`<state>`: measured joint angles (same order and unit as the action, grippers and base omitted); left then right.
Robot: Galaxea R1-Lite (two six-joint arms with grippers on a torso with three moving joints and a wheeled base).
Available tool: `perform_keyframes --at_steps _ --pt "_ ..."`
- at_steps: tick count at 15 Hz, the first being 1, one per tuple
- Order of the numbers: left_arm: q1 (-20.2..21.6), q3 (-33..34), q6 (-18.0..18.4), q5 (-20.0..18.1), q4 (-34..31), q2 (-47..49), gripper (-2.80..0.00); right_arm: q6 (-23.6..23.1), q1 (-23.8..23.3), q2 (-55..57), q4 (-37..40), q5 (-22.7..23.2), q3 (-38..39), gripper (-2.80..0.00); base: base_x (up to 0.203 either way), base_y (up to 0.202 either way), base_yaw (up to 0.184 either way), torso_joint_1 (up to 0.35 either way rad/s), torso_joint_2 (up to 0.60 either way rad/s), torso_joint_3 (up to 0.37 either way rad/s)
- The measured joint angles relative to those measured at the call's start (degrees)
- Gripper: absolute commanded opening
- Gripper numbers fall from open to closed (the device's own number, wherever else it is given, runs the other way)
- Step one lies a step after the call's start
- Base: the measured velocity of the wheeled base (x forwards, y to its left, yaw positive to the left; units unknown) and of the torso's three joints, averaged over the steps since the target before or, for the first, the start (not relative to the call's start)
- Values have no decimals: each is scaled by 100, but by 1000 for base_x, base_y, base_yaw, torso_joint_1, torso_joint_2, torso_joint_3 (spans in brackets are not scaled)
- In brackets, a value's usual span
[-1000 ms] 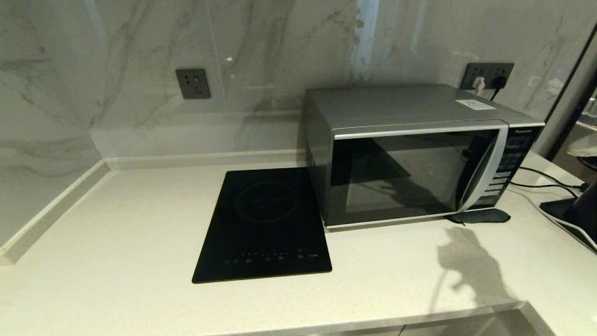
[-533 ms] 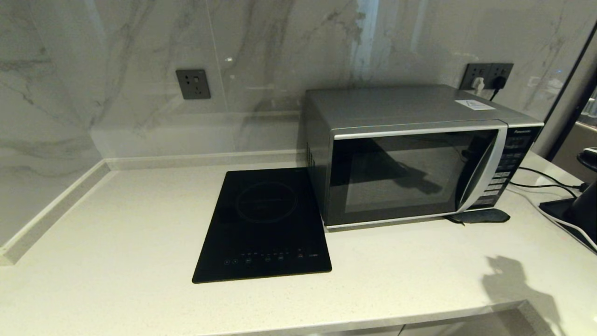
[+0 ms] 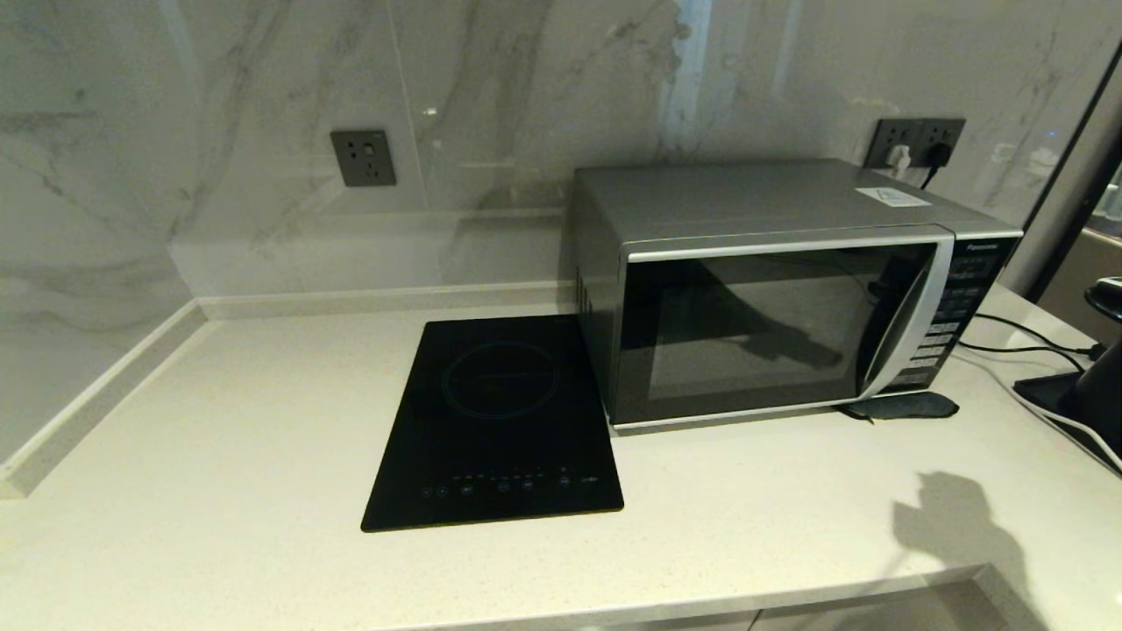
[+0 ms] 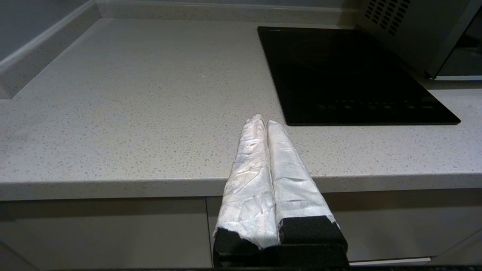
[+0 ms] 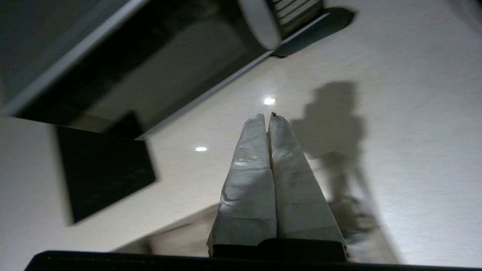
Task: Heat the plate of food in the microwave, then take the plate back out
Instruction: Open the microwave oven
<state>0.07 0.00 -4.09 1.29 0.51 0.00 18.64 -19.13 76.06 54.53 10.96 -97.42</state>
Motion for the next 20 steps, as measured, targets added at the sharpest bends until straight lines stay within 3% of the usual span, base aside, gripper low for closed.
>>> perform_keyframes --at_steps 3,5,13,20 --pt "0 0 2 0 0 0 -280 1357 -236 266 -238 1177 156 -280 0 0 0 0 0 0" --pt "0 0 2 0 0 0 -280 1702 -335 547 -259 1460 229 -280 0 0 0 0 0 0" --pt "0 0 1 0 0 0 -280 1691 -744 1733 -598 2060 329 -280 0 0 0 0 0 0" --pt "0 0 2 0 1 0 -280 688 -1065 2046 -607 2654 624 -280 0 0 0 0 0 0"
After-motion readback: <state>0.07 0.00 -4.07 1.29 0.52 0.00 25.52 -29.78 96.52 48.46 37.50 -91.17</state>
